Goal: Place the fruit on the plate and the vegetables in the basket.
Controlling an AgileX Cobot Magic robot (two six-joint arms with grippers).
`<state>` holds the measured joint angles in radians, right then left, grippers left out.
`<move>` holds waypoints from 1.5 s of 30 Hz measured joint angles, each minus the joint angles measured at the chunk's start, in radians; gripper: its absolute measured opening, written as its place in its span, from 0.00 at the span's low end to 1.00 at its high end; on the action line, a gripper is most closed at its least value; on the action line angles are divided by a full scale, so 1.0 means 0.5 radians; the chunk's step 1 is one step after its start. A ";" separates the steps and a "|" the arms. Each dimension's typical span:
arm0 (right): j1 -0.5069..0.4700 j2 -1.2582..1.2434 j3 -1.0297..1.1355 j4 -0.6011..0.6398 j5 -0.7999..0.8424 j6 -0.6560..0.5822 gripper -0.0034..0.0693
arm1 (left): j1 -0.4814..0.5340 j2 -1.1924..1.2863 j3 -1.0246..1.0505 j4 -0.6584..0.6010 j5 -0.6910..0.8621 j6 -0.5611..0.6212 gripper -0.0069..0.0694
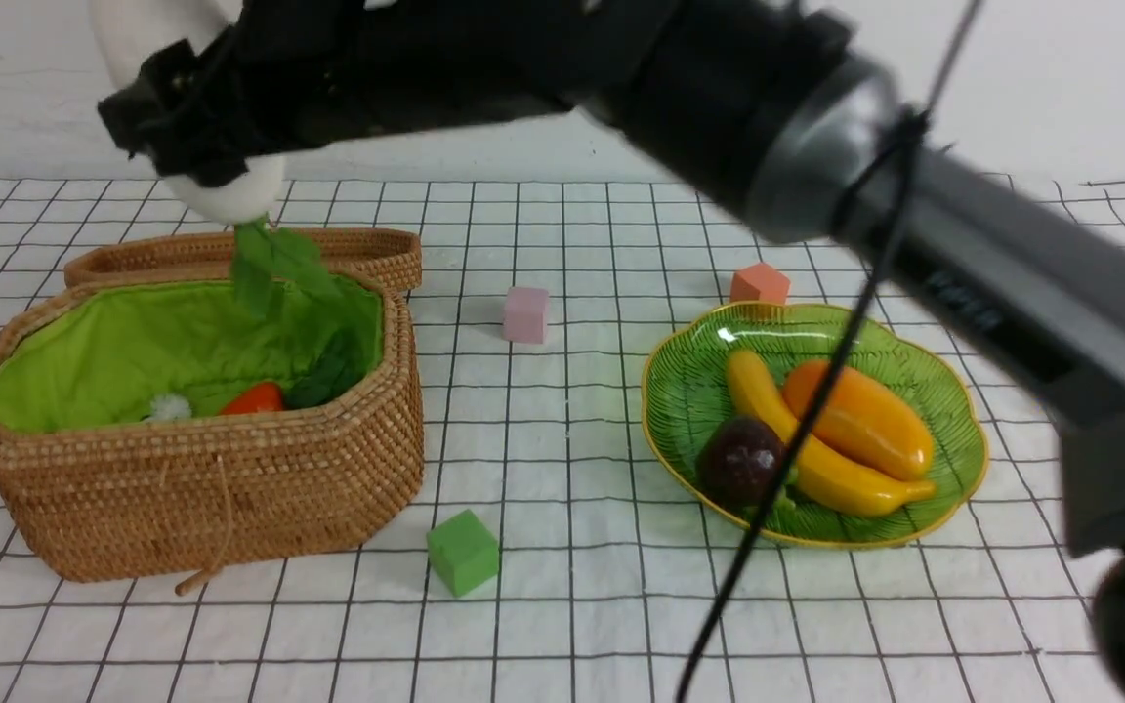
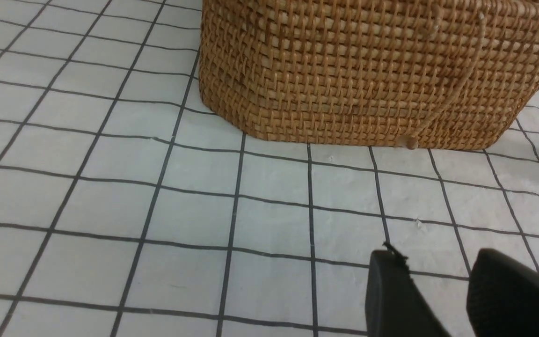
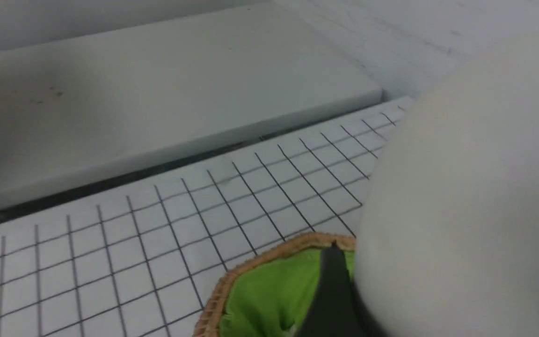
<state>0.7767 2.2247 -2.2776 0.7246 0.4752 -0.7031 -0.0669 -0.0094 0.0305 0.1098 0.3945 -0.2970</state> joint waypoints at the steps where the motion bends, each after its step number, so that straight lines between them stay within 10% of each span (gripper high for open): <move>1: 0.005 0.056 0.000 0.005 -0.027 0.000 0.77 | 0.000 0.000 0.000 0.000 0.000 0.000 0.40; 13: 0.016 0.242 0.000 -0.158 0.015 0.000 0.96 | 0.000 0.000 0.000 0.000 0.000 0.000 0.40; 21: -0.126 -0.212 0.000 -0.730 1.040 0.407 0.62 | 0.000 0.000 0.000 0.000 0.000 0.000 0.40; 28: -0.646 -0.917 0.262 -1.213 1.536 1.295 0.05 | 0.000 0.000 0.000 0.000 0.000 0.000 0.40; 45: -0.878 -1.886 1.872 -1.162 1.573 1.350 0.04 | 0.000 0.000 0.000 0.000 0.000 0.000 0.40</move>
<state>0.3376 1.2818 -1.3414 0.1437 1.2619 -0.0283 -0.0669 -0.0094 0.0305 0.1098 0.3945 -0.2970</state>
